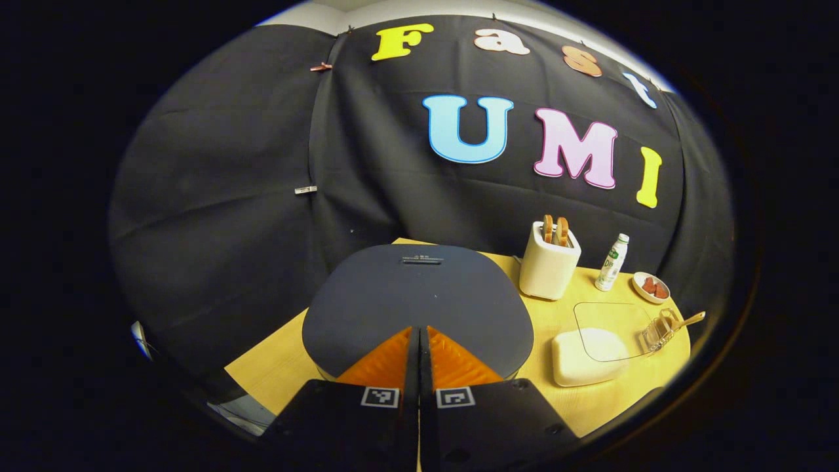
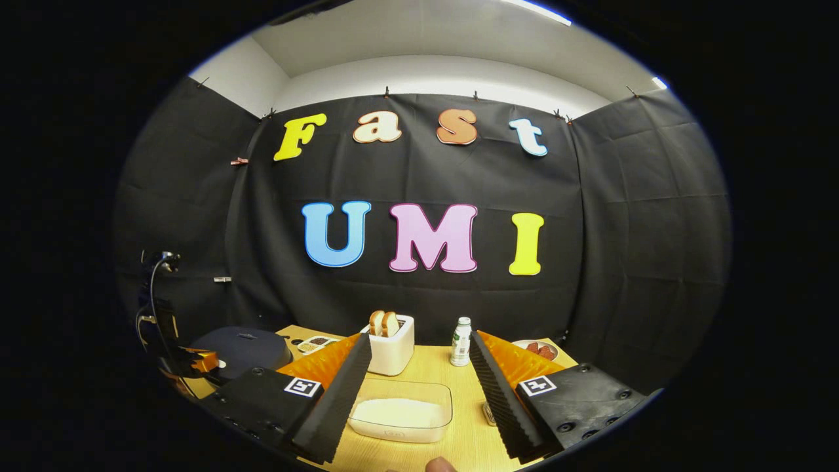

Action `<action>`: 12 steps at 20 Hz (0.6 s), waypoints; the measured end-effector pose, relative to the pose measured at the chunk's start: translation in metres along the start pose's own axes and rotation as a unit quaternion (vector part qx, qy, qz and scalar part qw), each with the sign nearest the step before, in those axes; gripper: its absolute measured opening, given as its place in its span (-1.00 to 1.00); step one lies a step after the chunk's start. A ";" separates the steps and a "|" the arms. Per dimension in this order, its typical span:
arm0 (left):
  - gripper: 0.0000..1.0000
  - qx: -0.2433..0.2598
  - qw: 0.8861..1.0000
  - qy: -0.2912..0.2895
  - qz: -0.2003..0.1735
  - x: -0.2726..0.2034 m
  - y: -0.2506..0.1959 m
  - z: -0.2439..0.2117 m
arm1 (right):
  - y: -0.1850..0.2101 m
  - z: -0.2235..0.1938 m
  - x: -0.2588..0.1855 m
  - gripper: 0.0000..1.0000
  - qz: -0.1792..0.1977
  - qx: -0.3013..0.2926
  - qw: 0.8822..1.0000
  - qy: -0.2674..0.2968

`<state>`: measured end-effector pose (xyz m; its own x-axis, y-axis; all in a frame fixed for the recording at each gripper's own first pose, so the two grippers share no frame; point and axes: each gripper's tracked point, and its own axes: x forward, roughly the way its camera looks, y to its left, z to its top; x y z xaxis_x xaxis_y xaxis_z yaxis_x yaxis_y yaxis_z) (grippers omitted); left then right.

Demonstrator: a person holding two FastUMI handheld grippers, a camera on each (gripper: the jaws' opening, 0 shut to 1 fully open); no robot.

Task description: Close the left gripper, press the button to open the rice cooker; take a wooden spoon from the chopstick holder with the right hand, scoop a spoonful of rice and pour it into the rice cooker, then put the wooden spoon back into the chopstick holder.

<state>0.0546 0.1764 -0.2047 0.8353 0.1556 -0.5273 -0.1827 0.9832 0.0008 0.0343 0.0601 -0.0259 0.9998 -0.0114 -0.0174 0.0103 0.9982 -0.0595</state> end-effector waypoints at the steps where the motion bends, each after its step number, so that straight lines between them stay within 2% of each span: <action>1: -0.87 -0.005 1.000 0.001 -0.002 -0.001 0.000 0.000 | -0.001 0.002 -0.001 0.88 -0.001 0.002 1.000 -0.001; 8: -0.87 -0.024 0.999 0.001 0.022 0.002 0.000 -0.004 | -0.003 0.002 -0.004 0.88 -0.002 0.007 1.000 -0.002; 12: -0.87 0.007 0.999 -0.030 0.029 -0.007 -0.001 0.008 | -0.011 0.003 -0.007 0.88 -0.006 0.006 1.000 -0.004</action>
<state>0.0530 0.1754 -0.1947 0.8529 0.2168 -0.4749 -0.2240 0.9737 0.0421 0.0271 0.0496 -0.0217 0.9997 -0.0238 -0.0084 0.0234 0.9986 -0.0483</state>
